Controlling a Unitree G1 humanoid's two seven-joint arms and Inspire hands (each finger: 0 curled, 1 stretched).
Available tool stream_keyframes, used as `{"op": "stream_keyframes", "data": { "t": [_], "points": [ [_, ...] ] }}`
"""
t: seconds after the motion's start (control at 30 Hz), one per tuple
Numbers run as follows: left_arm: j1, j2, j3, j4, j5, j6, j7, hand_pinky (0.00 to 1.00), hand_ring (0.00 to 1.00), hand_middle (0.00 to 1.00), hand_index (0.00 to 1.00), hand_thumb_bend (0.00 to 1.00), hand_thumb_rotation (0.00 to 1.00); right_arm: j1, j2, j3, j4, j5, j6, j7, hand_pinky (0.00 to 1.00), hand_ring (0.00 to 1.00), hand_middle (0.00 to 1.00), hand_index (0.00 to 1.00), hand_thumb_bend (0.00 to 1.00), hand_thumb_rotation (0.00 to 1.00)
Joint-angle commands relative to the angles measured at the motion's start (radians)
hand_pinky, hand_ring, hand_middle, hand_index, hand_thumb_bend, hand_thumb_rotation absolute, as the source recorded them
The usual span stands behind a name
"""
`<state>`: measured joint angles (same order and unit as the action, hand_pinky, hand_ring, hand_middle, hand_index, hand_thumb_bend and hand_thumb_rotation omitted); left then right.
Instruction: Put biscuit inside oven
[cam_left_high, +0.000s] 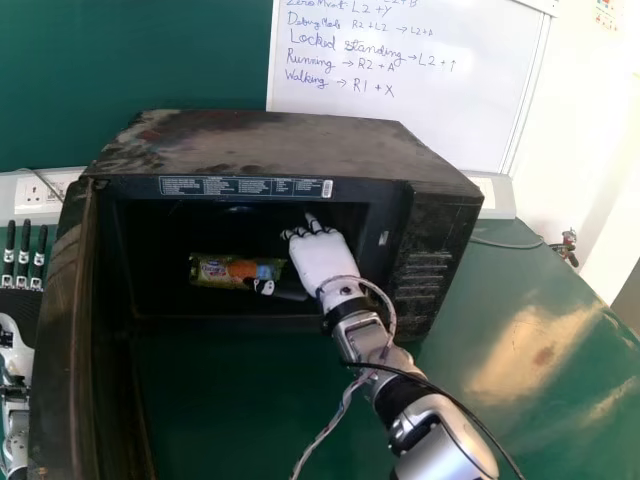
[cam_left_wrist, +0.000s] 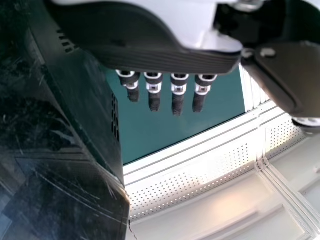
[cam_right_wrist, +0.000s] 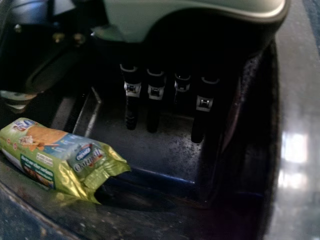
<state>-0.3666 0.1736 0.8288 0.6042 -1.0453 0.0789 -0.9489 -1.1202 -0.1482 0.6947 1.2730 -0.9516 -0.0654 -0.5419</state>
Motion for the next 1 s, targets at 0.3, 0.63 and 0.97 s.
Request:
{"op": "stream_keyframes", "data": {
  "t": [0.3,0.63,0.97],
  "points": [
    [0.054,-0.043,0.0,0.051,-0.008,0.018,-0.004,0.0,0.0,1.0,1.0,0.43,1.0,-0.012,-0.006,0.01,-0.033,0.004,0.001,0.011,0.77,0.85,0.88,0.89,1.0,0.78],
    [0.055,-0.046,-0.002,0.044,-0.005,0.018,0.007,0.0,0.0,1.0,1.0,0.44,1.0,0.019,-0.041,0.002,-0.096,0.024,-0.019,0.031,0.79,0.86,0.89,0.91,1.0,0.81],
    [0.047,-0.039,-0.001,0.061,-0.004,0.02,0.0,0.0,0.0,1.0,1.0,0.43,1.0,0.111,-0.11,-0.024,-0.277,0.051,-0.005,0.125,0.86,0.89,0.91,0.94,1.0,0.86]
  ]
}}
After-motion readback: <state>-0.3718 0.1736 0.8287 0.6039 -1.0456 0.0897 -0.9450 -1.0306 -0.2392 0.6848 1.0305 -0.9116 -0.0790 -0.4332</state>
